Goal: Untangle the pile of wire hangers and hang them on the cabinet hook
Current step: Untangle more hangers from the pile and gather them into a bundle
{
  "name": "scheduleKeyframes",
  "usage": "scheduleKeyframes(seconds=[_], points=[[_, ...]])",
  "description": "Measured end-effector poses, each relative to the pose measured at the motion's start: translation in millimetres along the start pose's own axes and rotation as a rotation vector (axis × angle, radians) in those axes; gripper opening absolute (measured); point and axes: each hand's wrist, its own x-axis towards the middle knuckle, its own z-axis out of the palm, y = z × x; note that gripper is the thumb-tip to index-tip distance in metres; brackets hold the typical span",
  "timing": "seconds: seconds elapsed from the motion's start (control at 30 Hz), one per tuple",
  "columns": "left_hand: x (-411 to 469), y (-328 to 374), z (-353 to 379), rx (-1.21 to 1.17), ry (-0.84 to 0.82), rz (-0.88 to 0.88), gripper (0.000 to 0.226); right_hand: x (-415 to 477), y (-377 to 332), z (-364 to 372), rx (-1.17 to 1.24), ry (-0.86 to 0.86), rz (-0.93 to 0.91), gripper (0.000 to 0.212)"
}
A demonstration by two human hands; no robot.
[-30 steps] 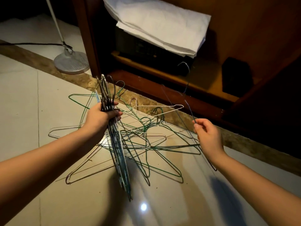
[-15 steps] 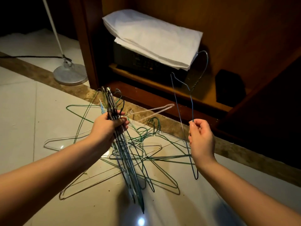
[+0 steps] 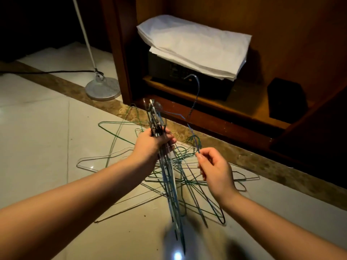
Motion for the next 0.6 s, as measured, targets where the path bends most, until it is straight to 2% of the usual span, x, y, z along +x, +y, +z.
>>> scheduleKeyframes(seconds=[0.2,0.4,0.5,0.6], points=[[-1,6,-10,-0.026,0.028,0.066,0.016,-3,-3,31,-0.018,-0.052,-0.050,0.016],[2,10,-26,-0.087,0.038,0.062,0.022,-5,2,46,-0.067,-0.119,-0.130,0.017],[5,12,-37,-0.134,0.023,0.060,0.025,-6,5,53,-0.090,-0.161,-0.156,0.007],[8,12,-45,-0.146,0.011,0.045,0.023,-5,9,63,-0.106,-0.200,-0.181,0.012]])
